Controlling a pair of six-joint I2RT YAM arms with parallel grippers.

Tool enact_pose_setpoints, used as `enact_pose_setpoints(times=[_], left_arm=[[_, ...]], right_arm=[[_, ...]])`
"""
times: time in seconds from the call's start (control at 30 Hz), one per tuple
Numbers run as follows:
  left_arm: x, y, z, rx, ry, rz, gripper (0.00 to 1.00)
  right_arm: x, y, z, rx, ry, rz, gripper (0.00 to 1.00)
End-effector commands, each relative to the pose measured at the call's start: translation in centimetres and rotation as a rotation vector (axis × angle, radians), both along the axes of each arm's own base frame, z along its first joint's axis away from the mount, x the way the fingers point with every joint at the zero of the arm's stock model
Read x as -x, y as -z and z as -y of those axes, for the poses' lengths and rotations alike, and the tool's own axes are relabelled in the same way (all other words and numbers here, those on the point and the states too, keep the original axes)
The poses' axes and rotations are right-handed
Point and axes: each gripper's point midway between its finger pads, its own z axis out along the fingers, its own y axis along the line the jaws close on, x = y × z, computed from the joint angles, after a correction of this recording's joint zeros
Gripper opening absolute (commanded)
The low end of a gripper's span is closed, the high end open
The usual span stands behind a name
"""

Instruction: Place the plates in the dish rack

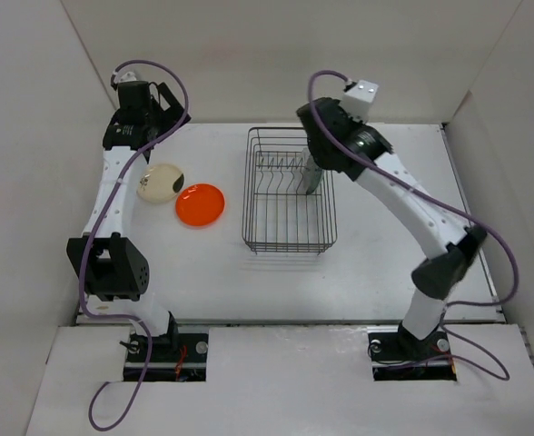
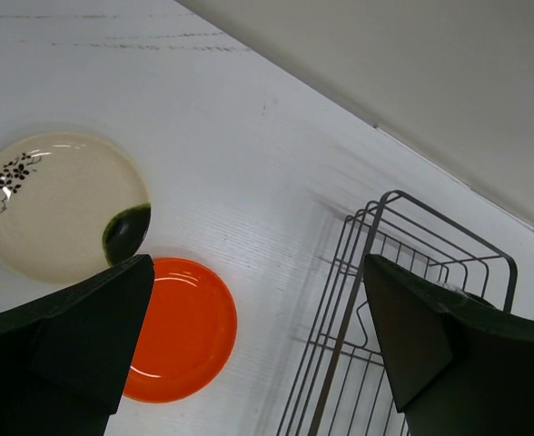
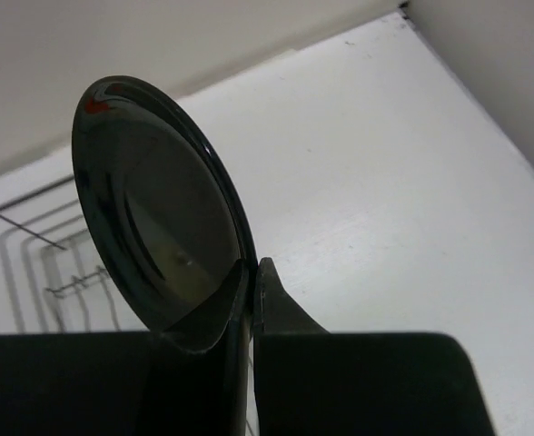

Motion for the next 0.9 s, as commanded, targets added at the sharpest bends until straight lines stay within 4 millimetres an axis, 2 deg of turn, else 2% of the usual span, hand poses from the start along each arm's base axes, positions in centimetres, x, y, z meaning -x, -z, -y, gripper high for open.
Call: enact_pose_setpoints(times=[0.0, 0.07, 0.1, 0.13, 0.2, 0.27, 0.43, 0.47, 0.5, 0.73, 0.87], left_arm=[[1.3, -3.4, -1.4, -0.009, -0.093, 0.063, 1.00], [1.9, -3.7, -2.9, -0.027, -0.182, 0.061, 1.00], [2.4, -4.2, -3.3, -0.030, -0.211, 0.066, 1.00], [2.4, -4.2, -3.7, -0.032, -0.238, 0.069, 1.00], [3.3, -4.8, -4.6, -0.042, -0.288, 0.072, 1.00], [3.5, -4.7, -4.8, -0.032, -0.315, 0.068, 1.00], [3.6, -5.0, -4.4, -0.012, -0.301, 0.077, 1.00], [3.6, -5.0, -4.4, -0.012, -0.301, 0.077, 1.00], [3.6, -5.0, -4.2, -0.007, -0.291, 0.076, 1.00], [3.4, -5.2, -3.7, 0.009, -0.264, 0.083, 1.00], [3.4, -5.2, -3.5, 0.013, -0.256, 0.083, 1.00]], right_arm=[[0.4, -0.8, 0.5, 0.174, 0.118, -0.018, 0.00], [-0.1, -0.9, -0.9, 0.198, 0.115, -0.013, 0.00], [-0.3, -1.9, -1.1, 0.181, 0.116, 0.002, 0.00], [-1.2, -0.9, -1.7, 0.212, 0.125, -0.012, 0.00], [-1.6, -1.4, -2.6, 0.205, 0.123, 0.006, 0.00], [-2.6, -0.1, -3.4, 0.241, 0.123, -0.014, 0.00], [-3.5, 1.1, -4.3, 0.297, 0.143, -0.011, 0.00], [-3.7, 1.9, -4.5, 0.322, 0.139, -0.031, 0.00], [-3.6, 1.8, -4.4, 0.327, 0.145, -0.027, 0.00], [-5.0, 4.7, -5.8, 0.334, 0.129, -0.052, 0.00], [-5.2, 5.6, -6.6, 0.343, 0.118, -0.058, 0.00]])
